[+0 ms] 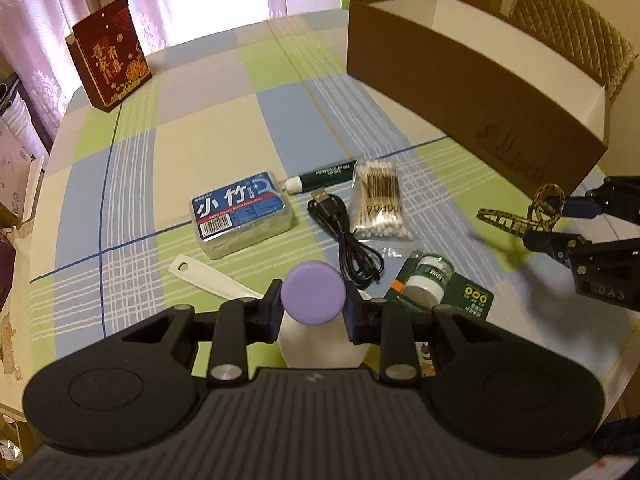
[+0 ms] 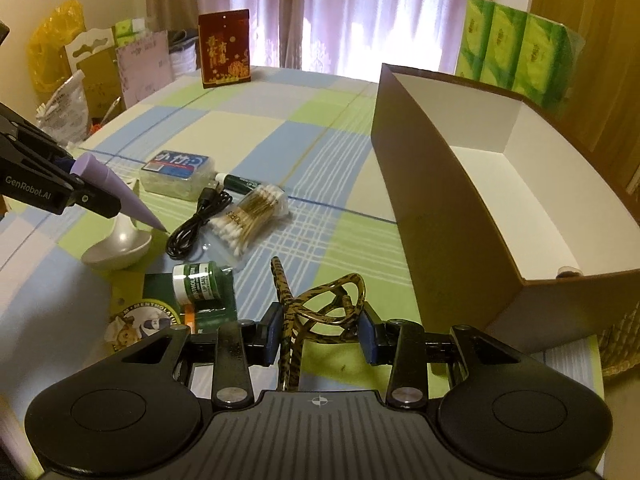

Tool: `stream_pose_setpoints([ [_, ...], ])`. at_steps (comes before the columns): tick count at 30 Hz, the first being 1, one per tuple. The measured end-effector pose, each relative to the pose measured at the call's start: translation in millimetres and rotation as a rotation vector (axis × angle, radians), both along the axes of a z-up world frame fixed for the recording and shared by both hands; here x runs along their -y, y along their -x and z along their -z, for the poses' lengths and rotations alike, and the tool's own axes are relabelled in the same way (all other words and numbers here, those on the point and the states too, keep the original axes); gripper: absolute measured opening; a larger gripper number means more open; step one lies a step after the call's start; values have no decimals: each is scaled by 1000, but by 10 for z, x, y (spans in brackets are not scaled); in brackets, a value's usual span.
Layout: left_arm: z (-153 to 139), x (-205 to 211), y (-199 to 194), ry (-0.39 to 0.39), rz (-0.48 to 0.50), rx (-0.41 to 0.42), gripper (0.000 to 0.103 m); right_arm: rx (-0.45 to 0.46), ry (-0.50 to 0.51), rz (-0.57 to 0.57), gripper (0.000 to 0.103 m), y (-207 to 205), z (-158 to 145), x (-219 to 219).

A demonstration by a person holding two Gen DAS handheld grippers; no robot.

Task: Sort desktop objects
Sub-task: 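Lift the purple tube with the left tool while the right tool carries the clip to the box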

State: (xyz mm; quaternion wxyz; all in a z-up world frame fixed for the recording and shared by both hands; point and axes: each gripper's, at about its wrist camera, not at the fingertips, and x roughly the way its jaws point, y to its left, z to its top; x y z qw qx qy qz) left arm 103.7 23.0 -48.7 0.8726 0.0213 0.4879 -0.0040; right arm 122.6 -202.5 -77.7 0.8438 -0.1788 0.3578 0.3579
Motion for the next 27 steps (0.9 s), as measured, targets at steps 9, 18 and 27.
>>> stream_pose_setpoints([
  [9,-211,126,77,11,10,62,25,35,-41,6,36,58,-205,111],
  [18,-535,358,7,23,67,155,25,89,-111,28,36,-6,-550,264],
  [27,-805,729,-190,36,156,241,25,95,-193,125,36,-279,-881,613],
])
